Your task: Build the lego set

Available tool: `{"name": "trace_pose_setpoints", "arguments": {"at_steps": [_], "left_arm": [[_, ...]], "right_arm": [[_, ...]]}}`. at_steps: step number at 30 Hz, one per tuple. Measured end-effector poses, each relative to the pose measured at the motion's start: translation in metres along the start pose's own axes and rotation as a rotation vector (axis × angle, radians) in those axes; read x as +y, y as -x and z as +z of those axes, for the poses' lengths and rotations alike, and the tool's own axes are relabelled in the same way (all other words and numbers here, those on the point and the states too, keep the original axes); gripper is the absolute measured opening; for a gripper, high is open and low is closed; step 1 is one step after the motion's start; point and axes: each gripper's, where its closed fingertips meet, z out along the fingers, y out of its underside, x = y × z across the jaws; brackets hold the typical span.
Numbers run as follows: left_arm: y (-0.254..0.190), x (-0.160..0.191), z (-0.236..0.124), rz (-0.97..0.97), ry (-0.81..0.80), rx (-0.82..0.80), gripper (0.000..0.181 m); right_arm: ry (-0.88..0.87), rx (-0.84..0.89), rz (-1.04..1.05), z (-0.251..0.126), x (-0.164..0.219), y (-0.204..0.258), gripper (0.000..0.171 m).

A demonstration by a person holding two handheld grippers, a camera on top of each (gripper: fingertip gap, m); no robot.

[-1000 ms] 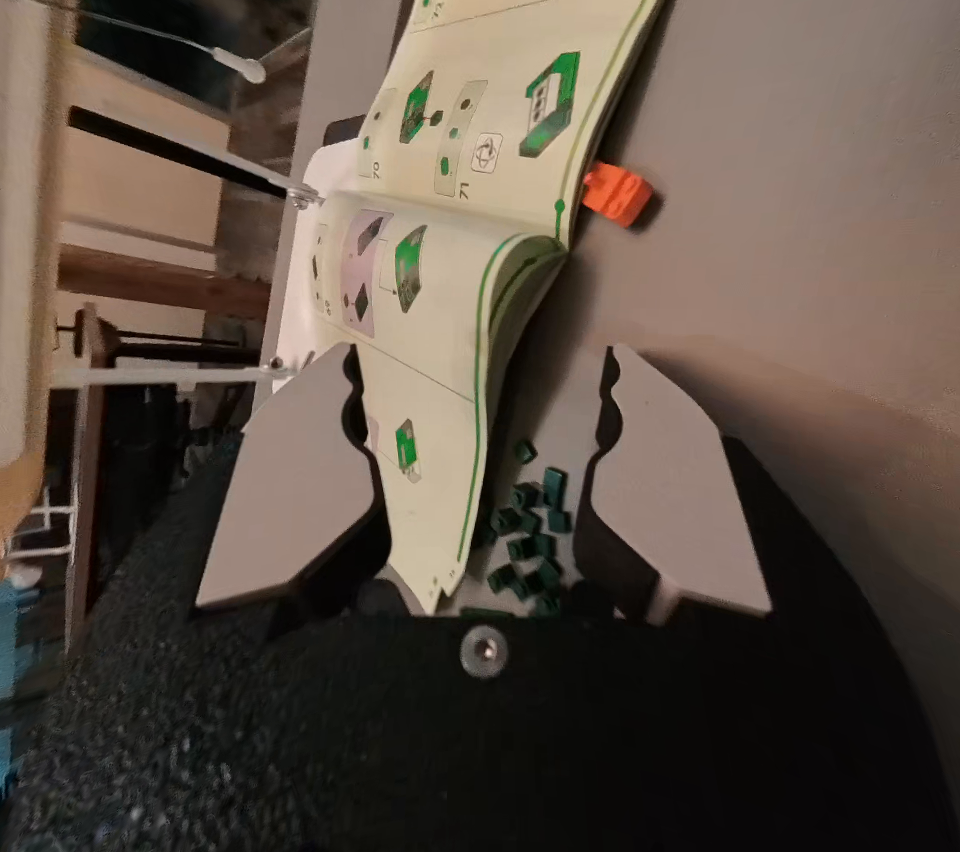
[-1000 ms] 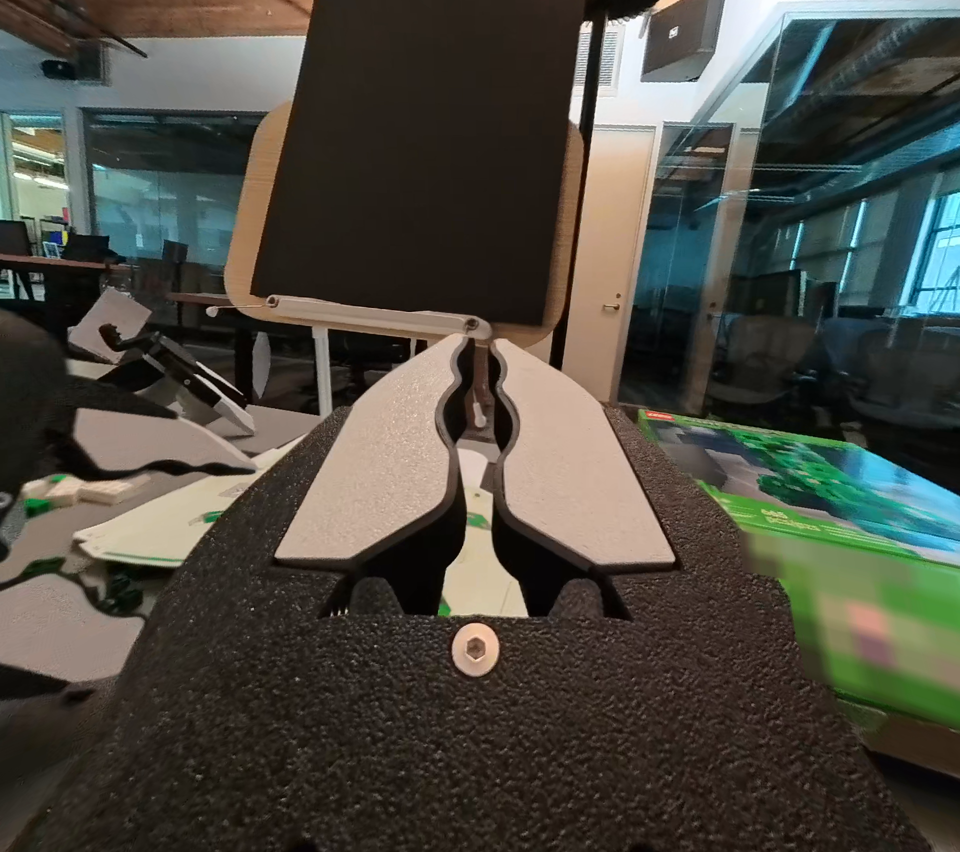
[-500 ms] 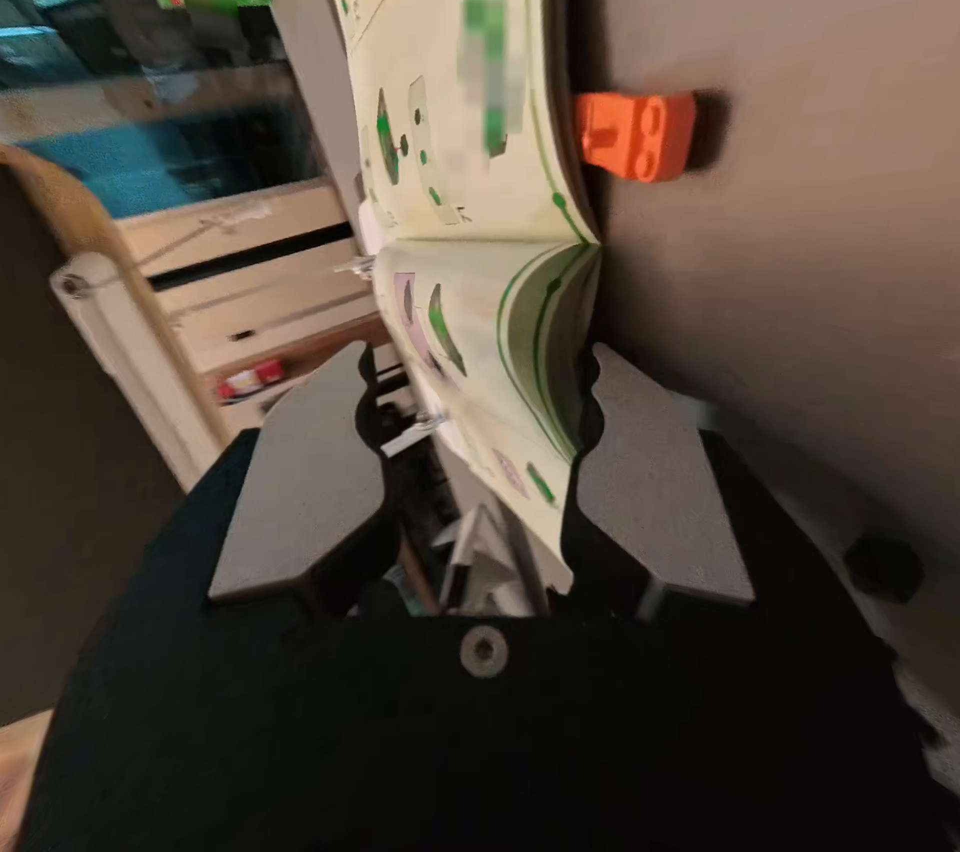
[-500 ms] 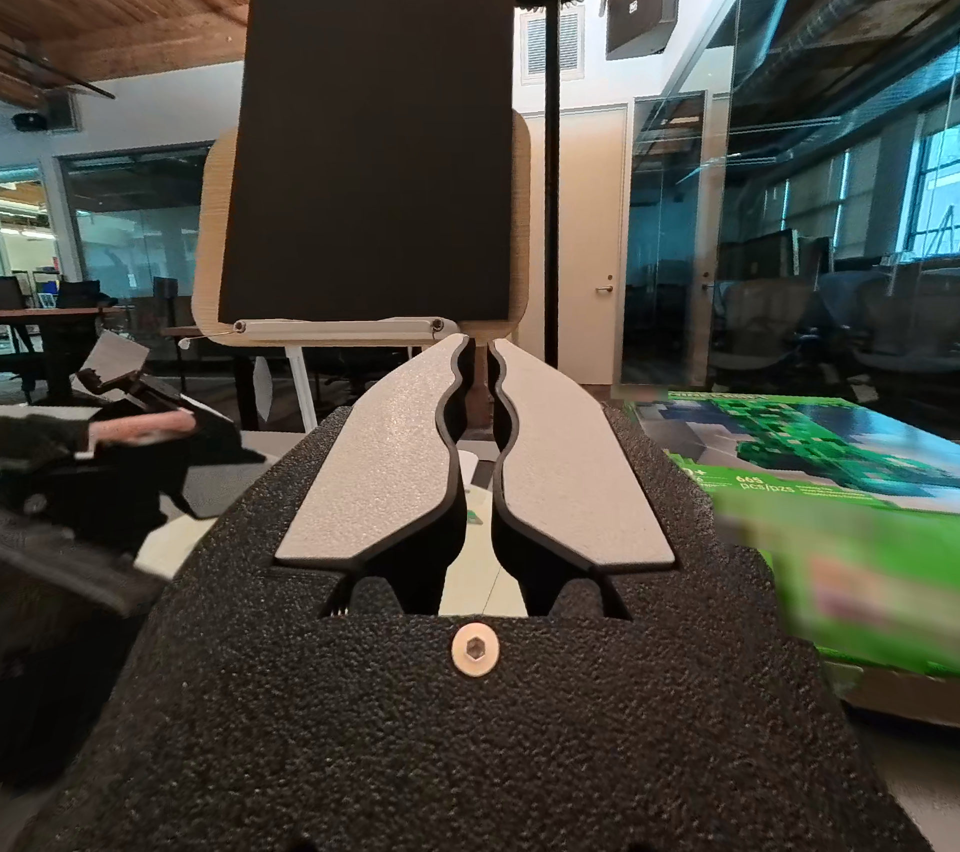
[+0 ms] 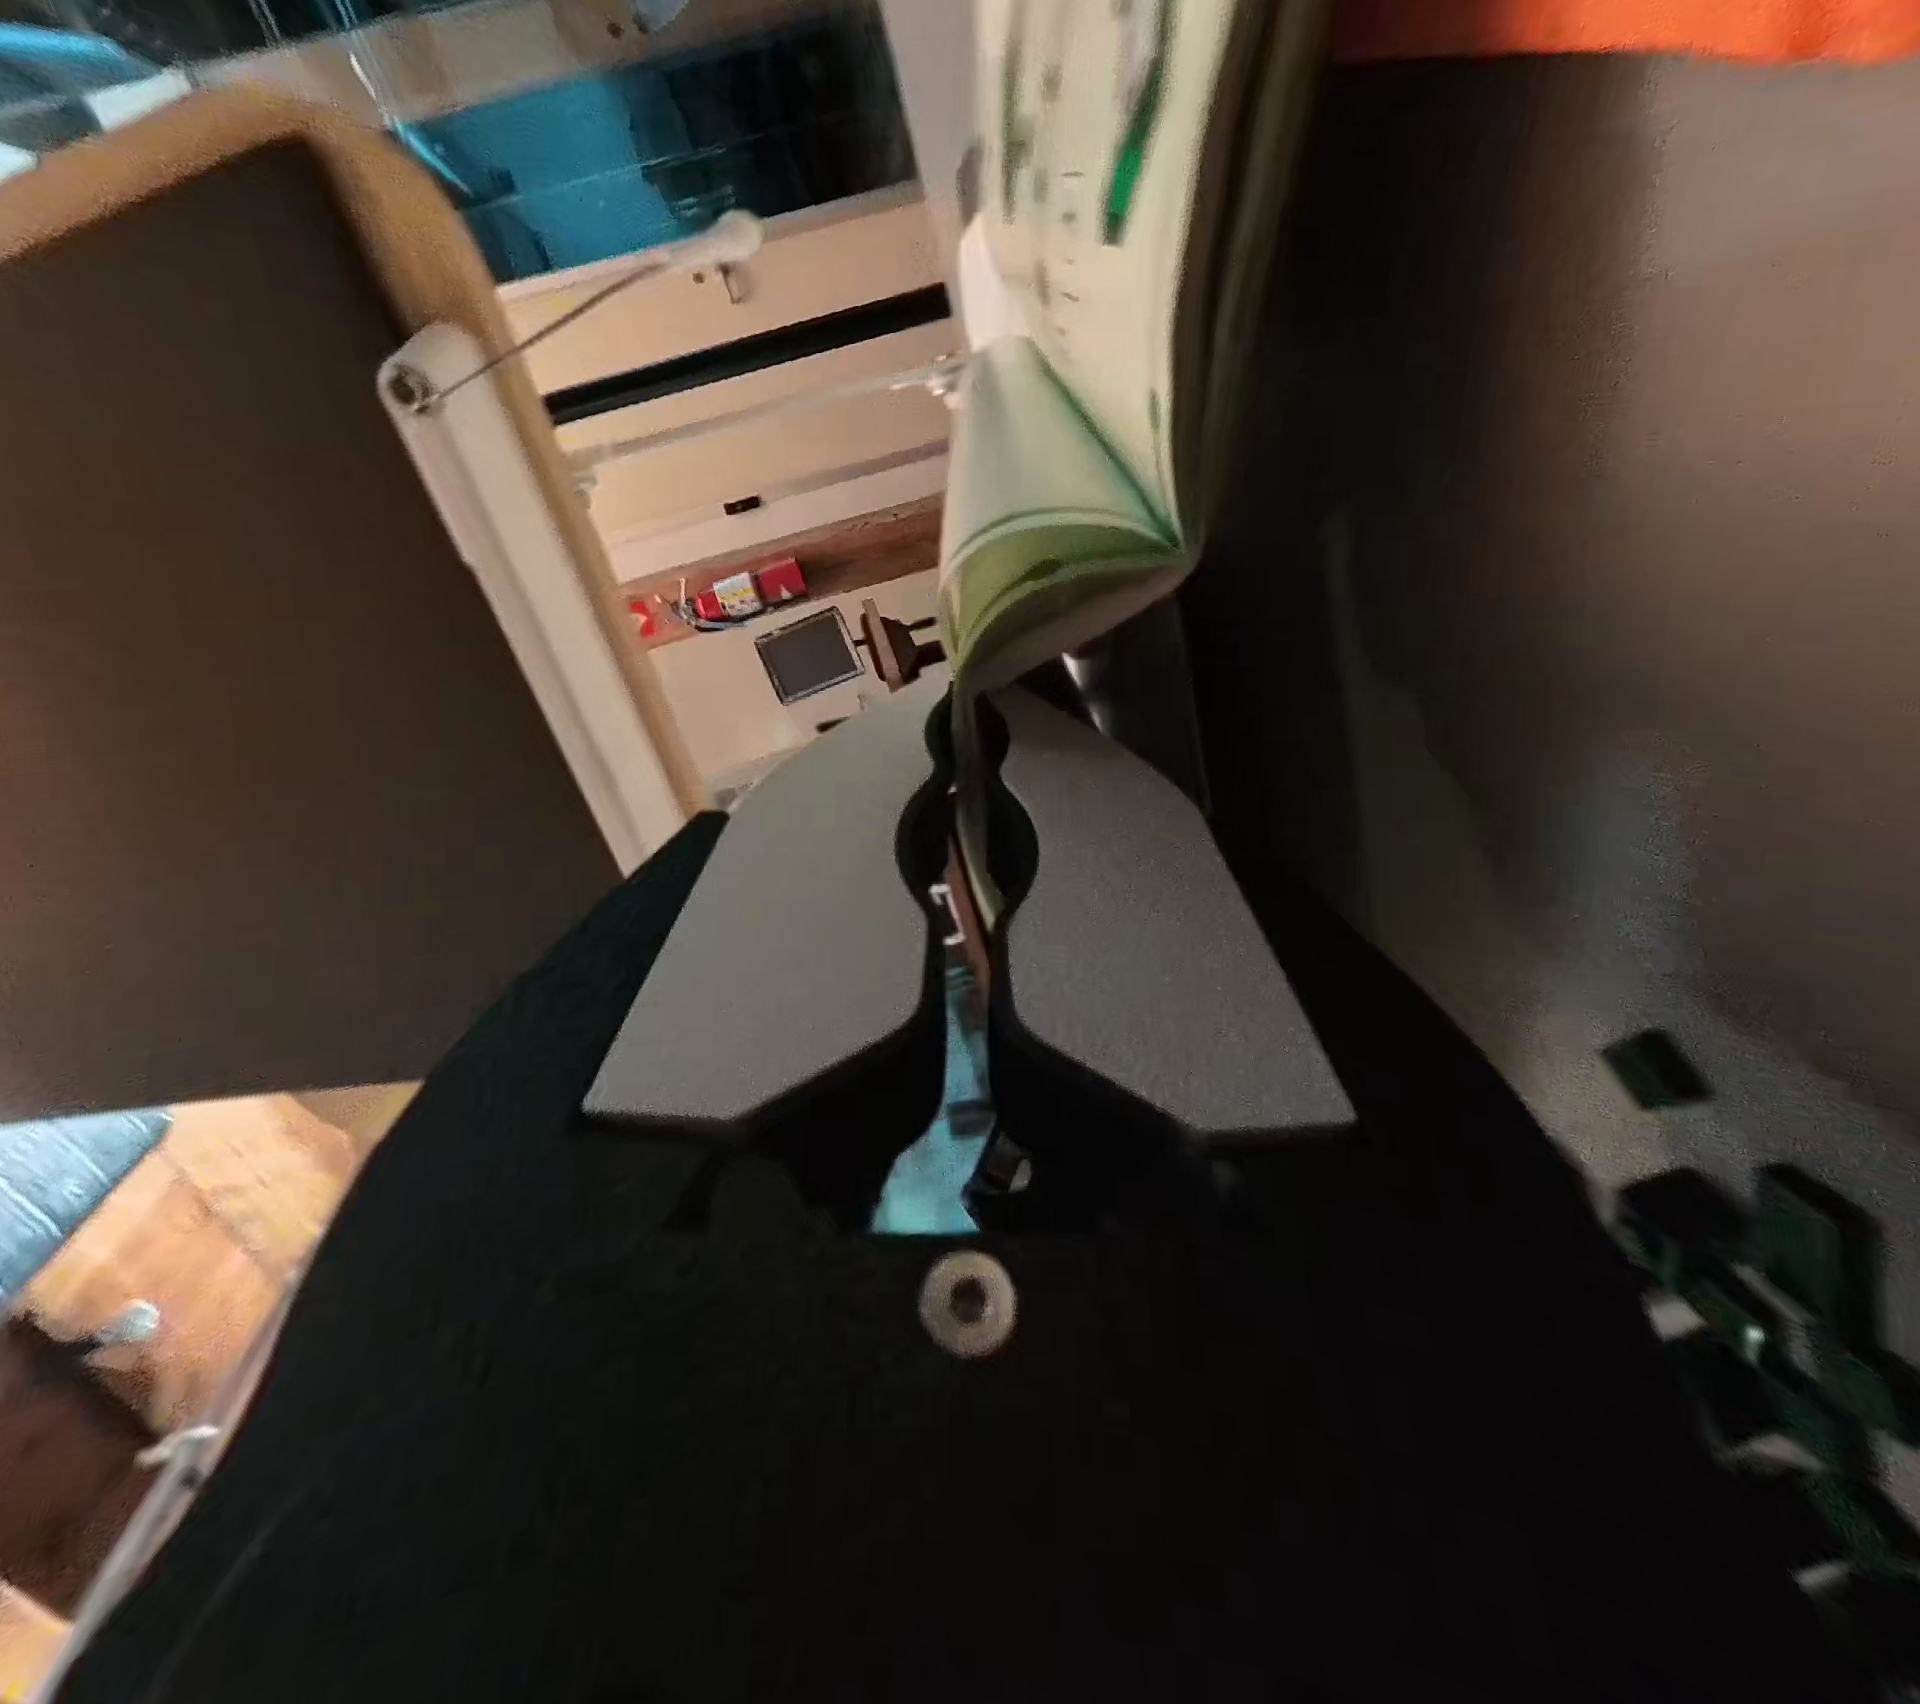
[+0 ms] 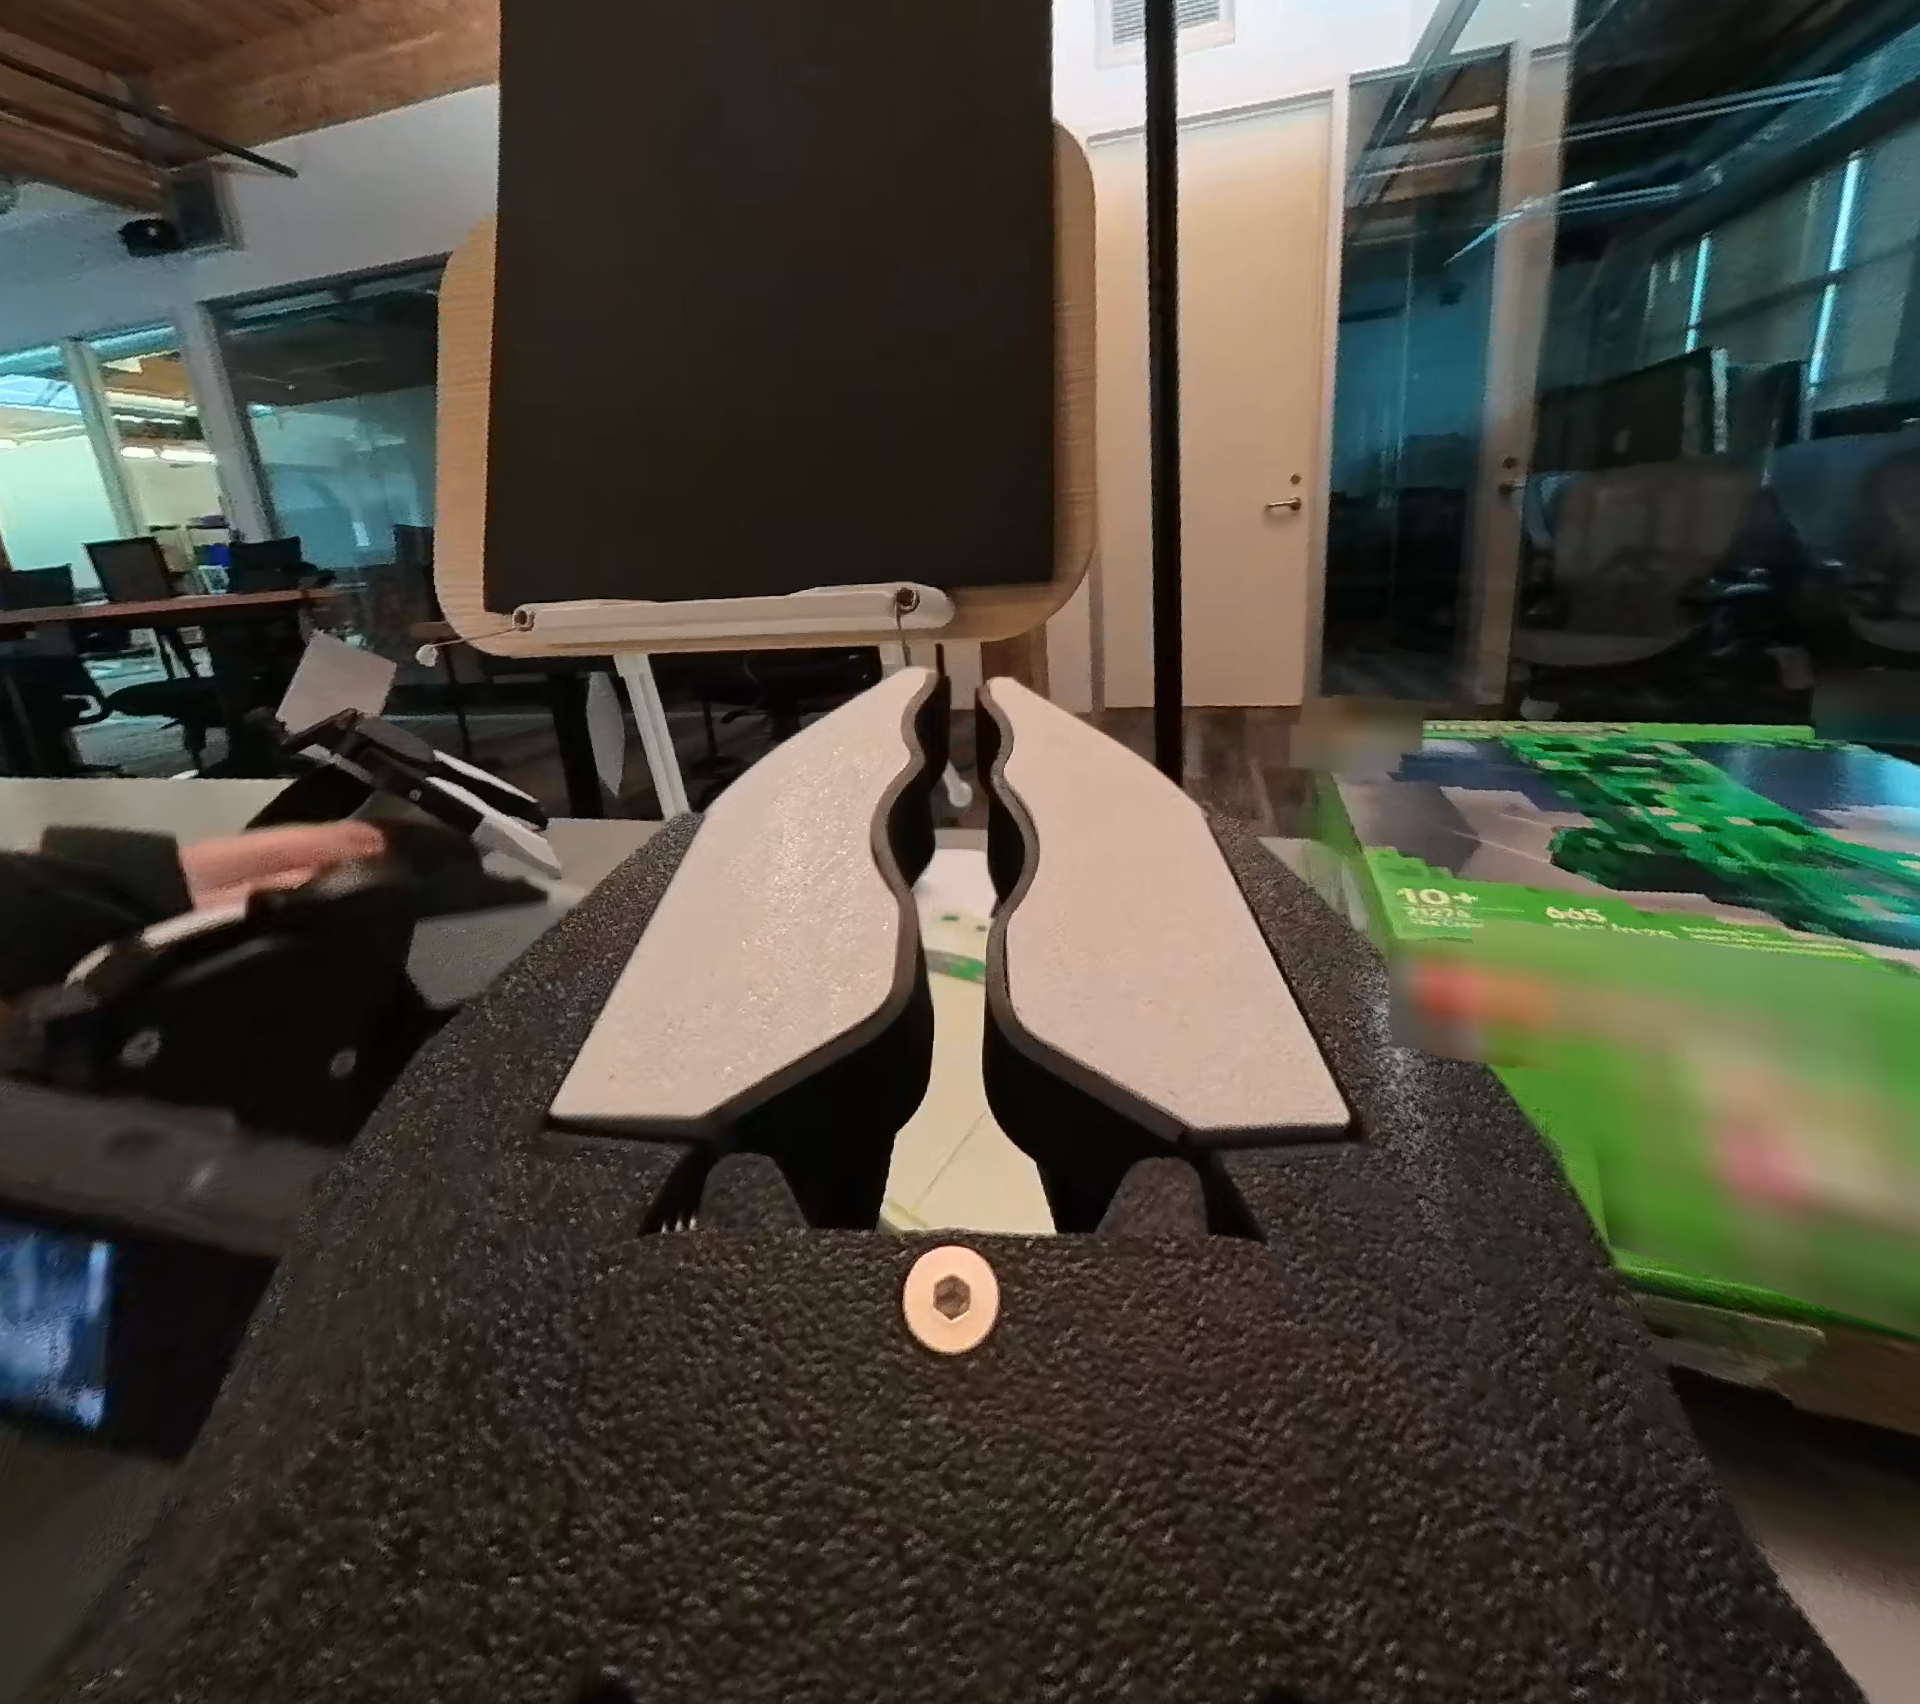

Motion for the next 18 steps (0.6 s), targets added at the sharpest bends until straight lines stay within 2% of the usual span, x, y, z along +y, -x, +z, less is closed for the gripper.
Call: {"name": "trace_pose_setpoints", "arguments": {"at_steps": [8,13,18], "left_arm": [[0.065,0.011,0.006,-0.256,-0.033,-0.01,0.001],[0.107,0.014,-0.006,-0.292,-0.103,-0.095,0.0],[0.124,0.012,-0.023,-0.331,-0.161,-0.131,0.001]], "right_arm": [[-0.005,0.009,0.0,-0.001,-0.001,-0.001,0.004],[-0.018,0.019,-0.003,-0.002,-0.003,-0.003,0.003],[-0.011,0.012,0.001,-0.002,-0.001,0.0,0.003]]}}
